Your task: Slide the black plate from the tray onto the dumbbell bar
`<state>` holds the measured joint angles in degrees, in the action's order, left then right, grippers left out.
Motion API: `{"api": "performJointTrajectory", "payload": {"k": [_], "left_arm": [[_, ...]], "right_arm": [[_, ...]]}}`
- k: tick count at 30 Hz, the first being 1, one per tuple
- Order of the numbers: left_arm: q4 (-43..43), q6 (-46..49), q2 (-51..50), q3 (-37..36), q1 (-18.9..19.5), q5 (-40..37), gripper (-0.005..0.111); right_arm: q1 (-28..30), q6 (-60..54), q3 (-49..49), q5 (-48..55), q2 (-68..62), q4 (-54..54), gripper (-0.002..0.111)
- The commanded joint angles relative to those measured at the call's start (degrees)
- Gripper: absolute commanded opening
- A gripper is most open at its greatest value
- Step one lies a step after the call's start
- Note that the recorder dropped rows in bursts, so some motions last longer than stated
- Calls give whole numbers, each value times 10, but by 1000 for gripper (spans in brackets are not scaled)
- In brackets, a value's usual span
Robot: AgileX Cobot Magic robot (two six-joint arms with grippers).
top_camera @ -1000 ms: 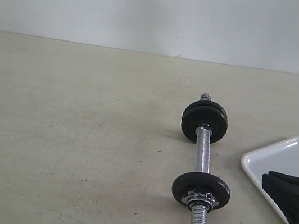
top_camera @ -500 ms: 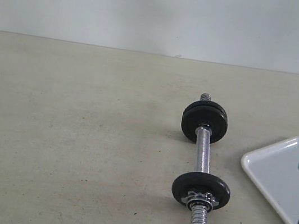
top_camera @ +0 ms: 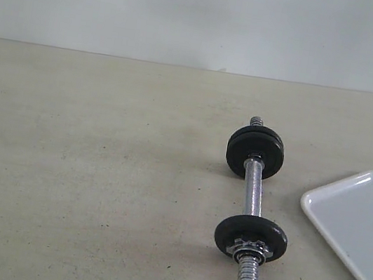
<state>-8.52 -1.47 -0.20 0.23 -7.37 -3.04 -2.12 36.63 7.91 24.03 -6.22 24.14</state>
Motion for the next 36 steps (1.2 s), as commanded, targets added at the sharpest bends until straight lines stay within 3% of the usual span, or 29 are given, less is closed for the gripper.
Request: {"api": "performJointTrajectory", "payload": {"k": [1, 16, 26, 32, 36], "left_arm": [[0, -7, 2, -2, 1, 4, 4], [0, -7, 2, -2, 1, 2, 4], [0, -7, 2, -2, 1, 2, 4], [0, -7, 2, -2, 1, 2, 4], [0, -7, 2, -2, 1, 2, 4]], "right_arm": [[3, 1, -1, 76, 62, -38, 1], [3, -26, -5, 76, 62, -62, 1], [3, -228, -5, -3, 62, -106, 1], [3, -272, -29, -25, 62, -136, 1], [3, -272, -72, -104, 62, -141, 1]]}}
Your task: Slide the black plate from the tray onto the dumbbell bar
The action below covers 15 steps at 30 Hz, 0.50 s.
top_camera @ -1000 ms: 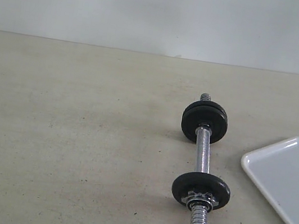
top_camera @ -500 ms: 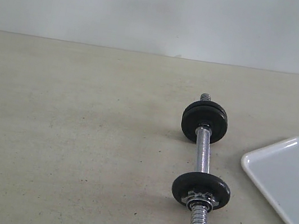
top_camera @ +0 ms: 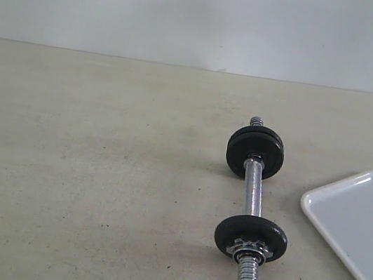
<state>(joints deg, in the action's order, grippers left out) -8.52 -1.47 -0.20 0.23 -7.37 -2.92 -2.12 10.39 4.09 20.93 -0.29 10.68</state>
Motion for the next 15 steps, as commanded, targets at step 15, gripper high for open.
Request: {"api": "performJointTrajectory", "payload": {"k": [15], "left_arm": [[156, -5, 2, -2, 1, -166, 4]], "right_arm": [[3, -114, -41, -22, 3, -134, 1]]}}
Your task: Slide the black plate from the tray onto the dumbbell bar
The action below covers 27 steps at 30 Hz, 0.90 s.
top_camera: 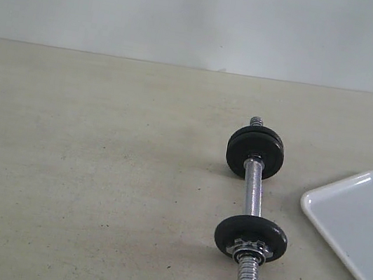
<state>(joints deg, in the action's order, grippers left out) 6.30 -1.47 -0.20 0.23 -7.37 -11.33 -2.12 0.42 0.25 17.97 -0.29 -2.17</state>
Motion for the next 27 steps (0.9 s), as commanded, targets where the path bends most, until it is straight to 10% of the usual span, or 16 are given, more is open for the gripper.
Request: {"api": "performJointTrajectory", "payload": {"k": [1, 22, 27], "left_arm": [[5, -6, 2, -2, 1, -96, 4], [6, -6, 2, -2, 2, -96, 4], [6, -6, 2, -2, 54, -97, 4]], "right_arm": [[3, -14, -2, 7, 3, -3, 1], [3, -8, -2, 7, 3, -1, 1], [3, -9, -2, 7, 3, -1, 1]]}}
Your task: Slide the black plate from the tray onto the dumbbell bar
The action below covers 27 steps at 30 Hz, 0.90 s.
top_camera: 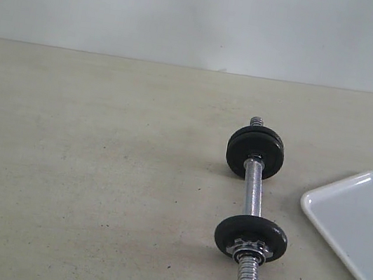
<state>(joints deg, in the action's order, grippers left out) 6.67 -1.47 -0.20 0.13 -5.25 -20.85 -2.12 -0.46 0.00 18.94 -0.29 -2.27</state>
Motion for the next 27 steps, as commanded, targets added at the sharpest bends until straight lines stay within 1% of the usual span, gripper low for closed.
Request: {"api": "performJointTrajectory", "payload": {"k": [1, 3, 4, 27], "left_arm": [[3, -6, 2, -1, 51, -2, 4], [3, -6, 2, -1, 71, -2, 4], [3, -6, 2, -1, 76, -2, 4], [3, -6, 2, -1, 74, -1, 4]], "right_arm": [[3, 0, 0, -3, 3, 0, 1], [3, 0, 0, -3, 3, 0, 1], [3, 0, 0, -3, 3, 0, 1], [3, 1, 0, -5, 3, -1, 1]]}}
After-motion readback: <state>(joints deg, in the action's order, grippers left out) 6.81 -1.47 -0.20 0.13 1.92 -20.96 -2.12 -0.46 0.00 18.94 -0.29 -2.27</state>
